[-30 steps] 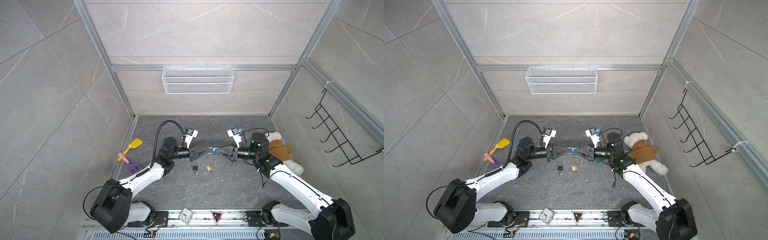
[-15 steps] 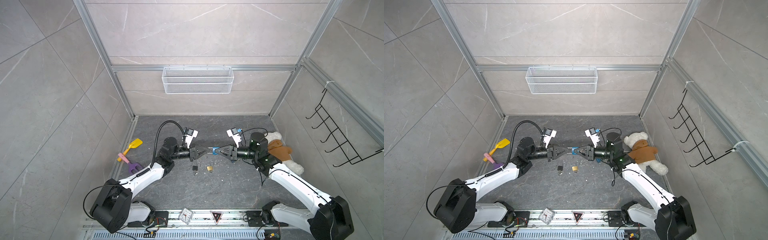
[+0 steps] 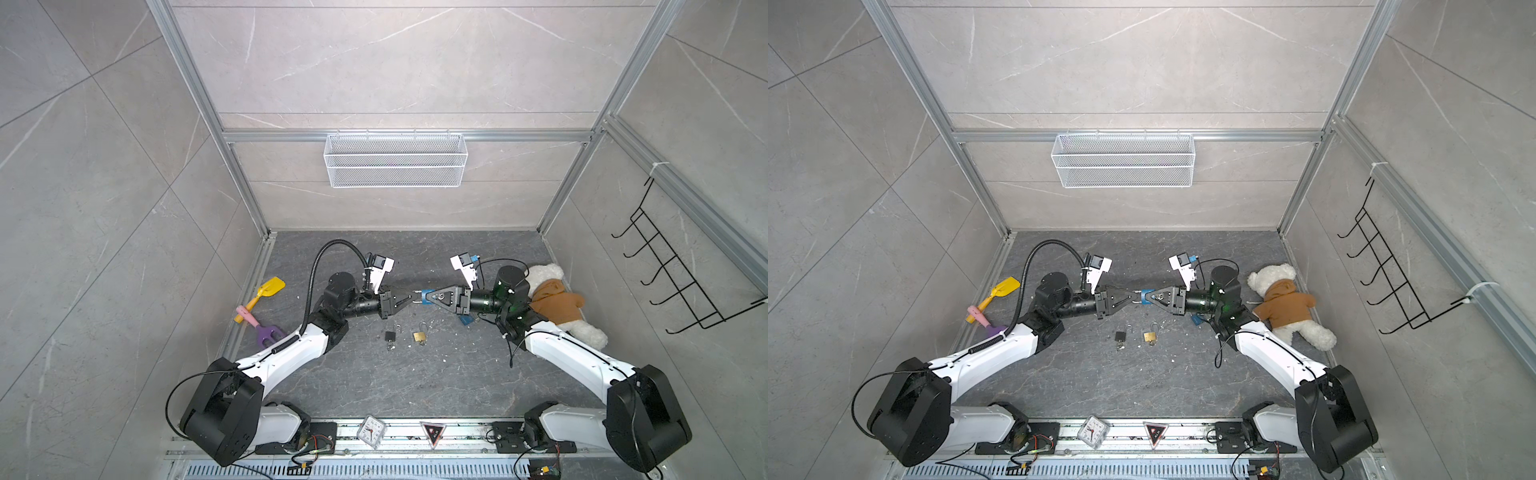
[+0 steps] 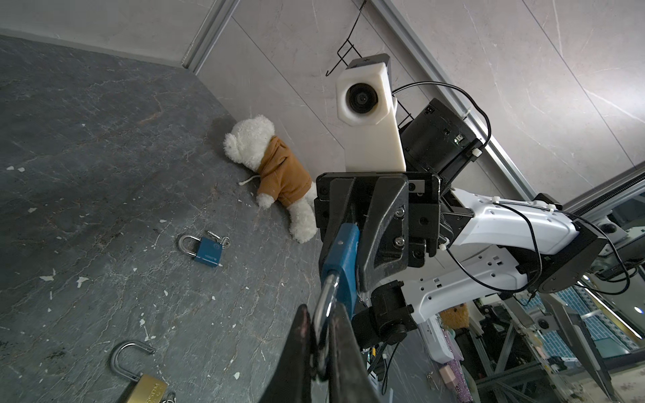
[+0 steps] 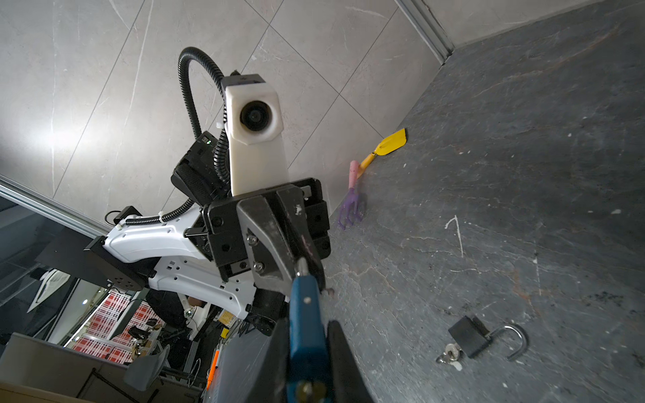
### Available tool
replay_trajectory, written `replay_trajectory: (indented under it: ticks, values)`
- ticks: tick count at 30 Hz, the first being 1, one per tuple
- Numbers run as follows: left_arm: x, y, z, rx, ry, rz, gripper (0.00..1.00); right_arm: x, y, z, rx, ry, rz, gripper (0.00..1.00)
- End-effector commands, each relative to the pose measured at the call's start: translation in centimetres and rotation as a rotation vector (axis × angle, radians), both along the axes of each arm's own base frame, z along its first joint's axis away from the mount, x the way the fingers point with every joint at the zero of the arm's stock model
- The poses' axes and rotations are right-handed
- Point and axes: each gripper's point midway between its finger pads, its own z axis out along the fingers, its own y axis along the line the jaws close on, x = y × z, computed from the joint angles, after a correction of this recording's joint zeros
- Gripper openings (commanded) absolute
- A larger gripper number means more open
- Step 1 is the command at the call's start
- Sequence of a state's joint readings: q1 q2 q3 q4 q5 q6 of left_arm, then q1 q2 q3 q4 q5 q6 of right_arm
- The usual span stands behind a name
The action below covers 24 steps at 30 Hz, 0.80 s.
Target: Lock with the key
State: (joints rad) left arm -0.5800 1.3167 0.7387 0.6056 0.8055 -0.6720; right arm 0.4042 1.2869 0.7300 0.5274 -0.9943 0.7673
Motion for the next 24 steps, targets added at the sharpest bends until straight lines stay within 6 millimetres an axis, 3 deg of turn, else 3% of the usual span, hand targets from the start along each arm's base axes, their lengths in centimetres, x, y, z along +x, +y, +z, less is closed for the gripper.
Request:
replay_trajectory:
  ticks: [1,11,22,24]
  values:
    - [-5.1,-2.2,4.9,-0.096,-0.196,-0.228,0.00,0.2,1.4,-0.6,-0.008,0.038,-0.014,0.00]
    - [-5.8,-2.6,4.9,-0.102,-0.203,-0.259,0.00,0.1,3.1,-2.2,-0.038,0.054,0.010,0.00]
    - [-5.9,-2.6,4.4,-0.093,-0.206,-0.252,0.00,0.3,3.3,-2.2,-0.047,0.040,-0.002,0.00]
    - [-6.1,-2.6,4.2,-0.097,-0.205,-0.270,0.20,0.3,3.2,-2.1,-0.046,0.037,-0.009,0.00]
